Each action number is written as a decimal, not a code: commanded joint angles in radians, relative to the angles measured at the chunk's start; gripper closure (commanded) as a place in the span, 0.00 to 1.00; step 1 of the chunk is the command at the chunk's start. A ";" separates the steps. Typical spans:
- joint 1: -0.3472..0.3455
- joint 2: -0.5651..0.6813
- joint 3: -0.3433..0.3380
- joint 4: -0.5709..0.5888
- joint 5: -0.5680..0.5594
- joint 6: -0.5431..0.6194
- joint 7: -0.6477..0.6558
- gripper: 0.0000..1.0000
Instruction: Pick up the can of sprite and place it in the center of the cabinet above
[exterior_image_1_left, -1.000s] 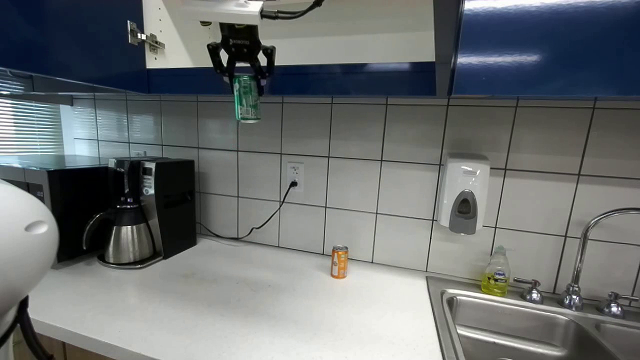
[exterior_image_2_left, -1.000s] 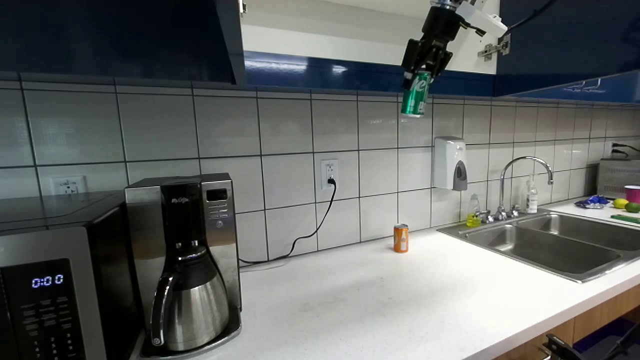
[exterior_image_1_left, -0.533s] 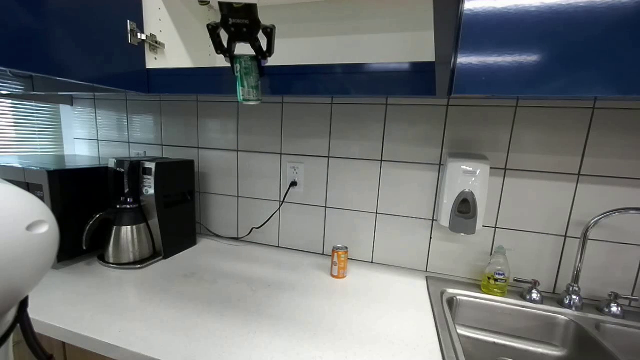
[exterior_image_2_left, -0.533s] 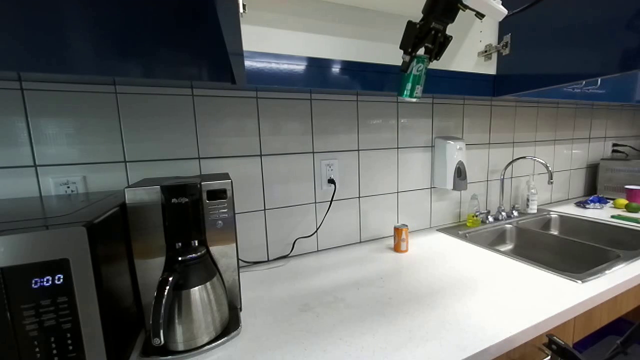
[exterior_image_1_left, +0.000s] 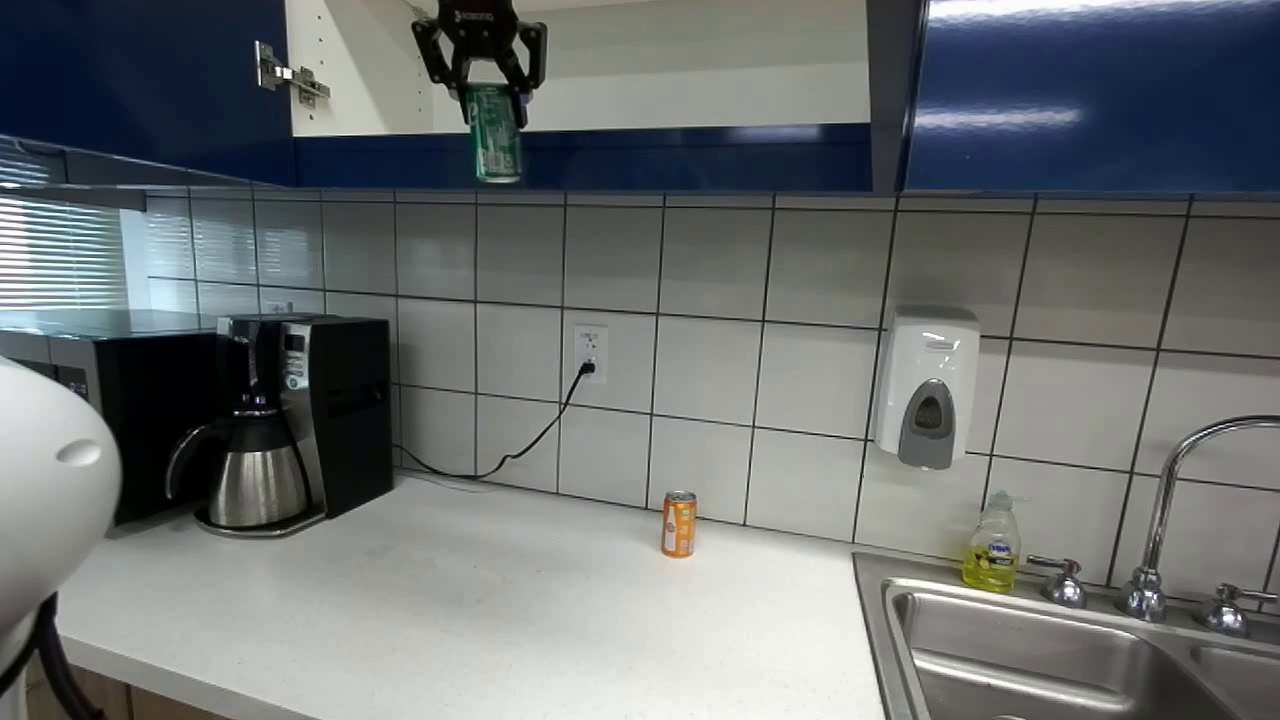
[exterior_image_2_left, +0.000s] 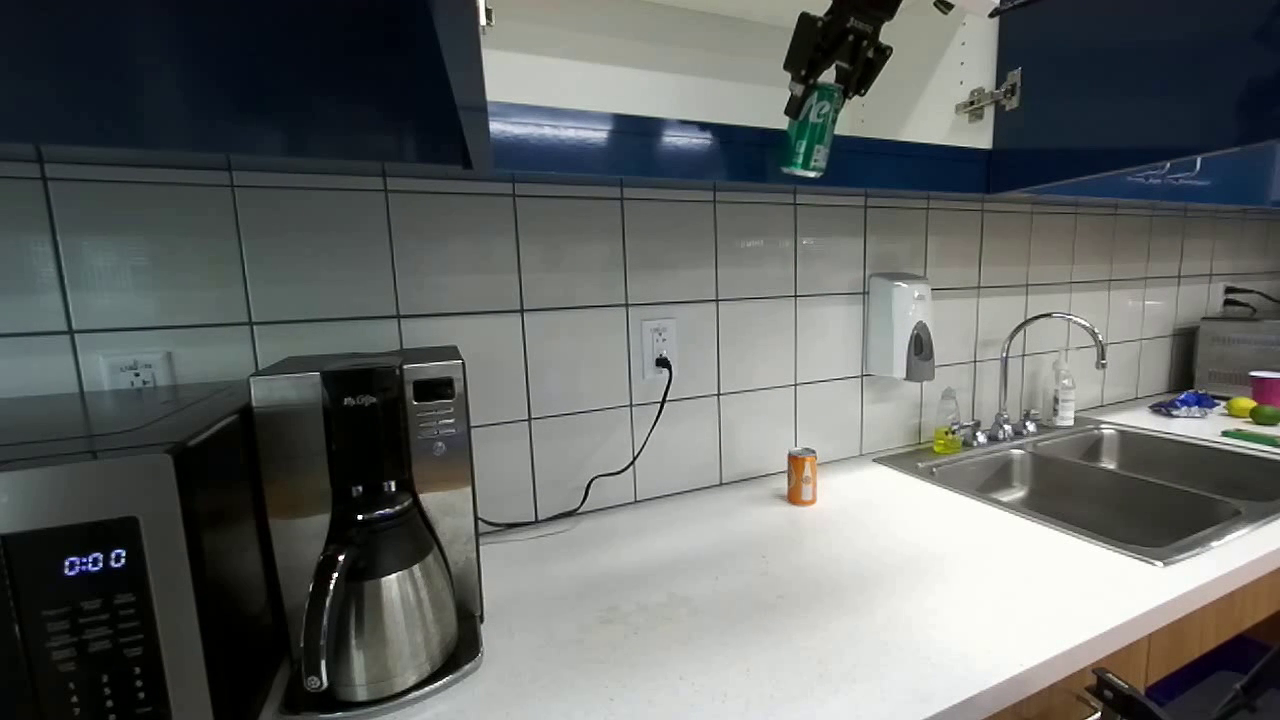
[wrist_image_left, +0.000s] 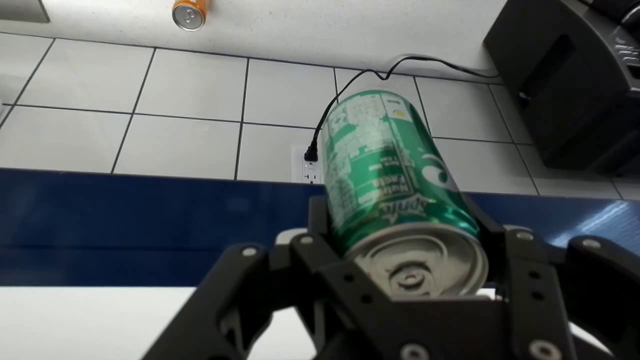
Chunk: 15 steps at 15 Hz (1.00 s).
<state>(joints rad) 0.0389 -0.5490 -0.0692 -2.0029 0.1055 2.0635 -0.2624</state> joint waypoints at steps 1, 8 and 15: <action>0.003 0.047 0.011 0.094 -0.004 -0.042 0.049 0.62; 0.003 0.081 0.013 0.176 0.001 -0.094 0.069 0.62; 0.006 0.089 0.011 0.234 0.012 -0.166 0.069 0.62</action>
<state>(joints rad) 0.0411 -0.4807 -0.0619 -1.8373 0.1108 1.9489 -0.2202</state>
